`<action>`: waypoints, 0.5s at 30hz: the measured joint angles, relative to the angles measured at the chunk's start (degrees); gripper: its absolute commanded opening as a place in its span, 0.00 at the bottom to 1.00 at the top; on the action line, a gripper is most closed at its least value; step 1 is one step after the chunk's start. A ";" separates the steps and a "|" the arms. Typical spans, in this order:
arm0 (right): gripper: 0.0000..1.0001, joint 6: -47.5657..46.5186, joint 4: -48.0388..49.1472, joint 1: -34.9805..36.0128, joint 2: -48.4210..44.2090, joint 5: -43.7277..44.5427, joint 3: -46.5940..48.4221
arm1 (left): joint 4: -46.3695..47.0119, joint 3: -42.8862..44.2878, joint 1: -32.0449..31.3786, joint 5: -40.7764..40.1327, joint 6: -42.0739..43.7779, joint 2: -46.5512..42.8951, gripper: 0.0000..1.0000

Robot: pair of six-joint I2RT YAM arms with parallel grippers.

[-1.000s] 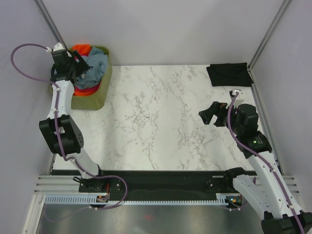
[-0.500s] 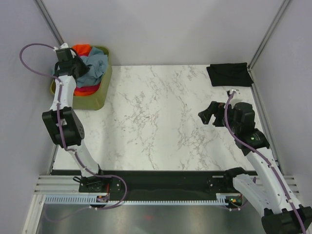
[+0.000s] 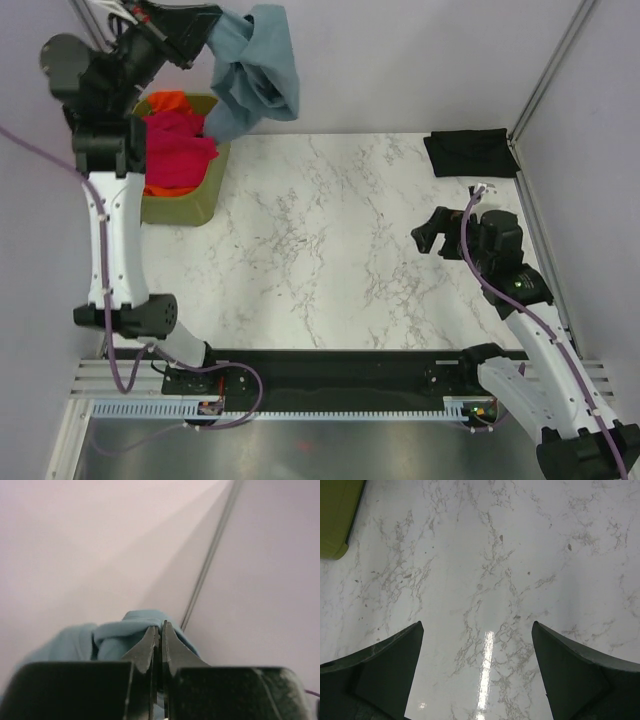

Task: Fold and stack the t-shirts
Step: Move the tshirt to the center of the board

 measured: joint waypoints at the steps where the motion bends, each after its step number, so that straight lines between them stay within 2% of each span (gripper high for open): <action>1: 0.98 0.02 0.00 0.00 -0.37 0.26 0.00 | 3.21 -2.36 0.50 1.97 -0.83 -3.85 0.03; 3: 0.98 0.02 -0.02 0.00 -0.96 0.83 0.00 | 7.23 -10.16 1.66 3.45 -1.22 -12.94 0.22; 4: 0.98 0.00 -0.13 0.00 -1.31 1.20 0.00 | 8.33 -13.86 2.45 3.15 -1.14 -17.18 0.42; 6: 0.98 0.02 -0.66 0.00 -1.86 2.03 0.02 | 8.44 -20.74 3.13 1.49 -0.35 -24.39 0.61; 7: 0.98 0.07 -1.29 0.00 -2.14 2.49 0.24 | 7.50 -24.22 3.21 0.09 0.42 -28.09 0.86; 8: 0.98 0.09 -2.12 0.00 -2.49 2.91 0.68 | 6.56 -27.32 3.19 -1.40 1.33 -30.73 0.99; 12: 0.98 0.50 -4.57 0.00 -4.90 3.72 3.39 | 0.98 -43.21 3.85 -9.46 2.71 -37.09 1.00; 15: 0.98 1.09 -5.42 0.00 -7.15 3.43 5.16 | -8.50 -58.18 5.38 -16.46 2.51 -37.35 1.00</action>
